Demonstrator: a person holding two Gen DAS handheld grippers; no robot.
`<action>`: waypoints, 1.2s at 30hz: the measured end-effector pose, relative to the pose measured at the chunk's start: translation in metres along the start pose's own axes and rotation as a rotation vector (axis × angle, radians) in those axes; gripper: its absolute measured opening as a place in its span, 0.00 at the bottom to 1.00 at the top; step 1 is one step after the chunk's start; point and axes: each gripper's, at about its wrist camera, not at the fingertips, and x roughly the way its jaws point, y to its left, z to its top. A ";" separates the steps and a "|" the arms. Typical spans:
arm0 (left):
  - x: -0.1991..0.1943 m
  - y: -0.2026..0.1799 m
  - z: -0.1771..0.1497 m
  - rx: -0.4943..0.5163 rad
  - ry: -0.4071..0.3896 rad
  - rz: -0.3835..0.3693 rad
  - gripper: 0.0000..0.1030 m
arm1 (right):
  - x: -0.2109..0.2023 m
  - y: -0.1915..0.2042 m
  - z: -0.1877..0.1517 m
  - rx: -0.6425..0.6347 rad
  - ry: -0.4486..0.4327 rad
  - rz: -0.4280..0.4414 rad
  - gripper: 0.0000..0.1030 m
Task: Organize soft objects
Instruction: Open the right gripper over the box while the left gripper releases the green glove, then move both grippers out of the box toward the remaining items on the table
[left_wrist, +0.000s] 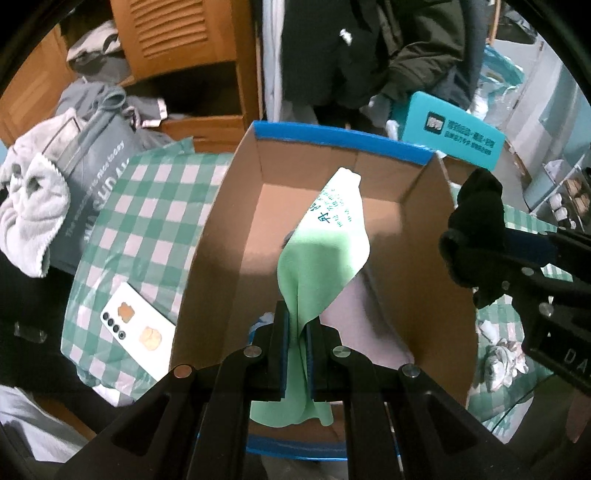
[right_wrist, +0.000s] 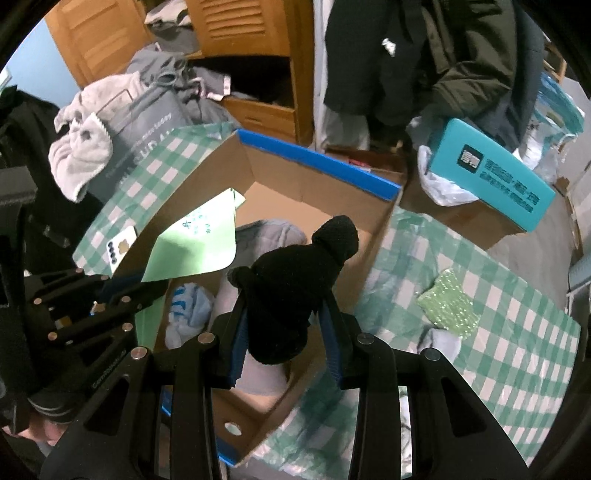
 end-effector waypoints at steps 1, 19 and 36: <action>0.002 0.002 0.000 -0.007 0.006 0.004 0.07 | 0.004 0.001 0.001 -0.003 0.007 0.004 0.34; 0.002 0.000 -0.001 -0.023 0.010 0.023 0.28 | 0.003 -0.005 -0.001 0.020 -0.001 0.018 0.61; -0.006 -0.043 0.003 0.056 -0.011 -0.003 0.42 | -0.019 -0.064 -0.028 0.123 -0.018 -0.043 0.64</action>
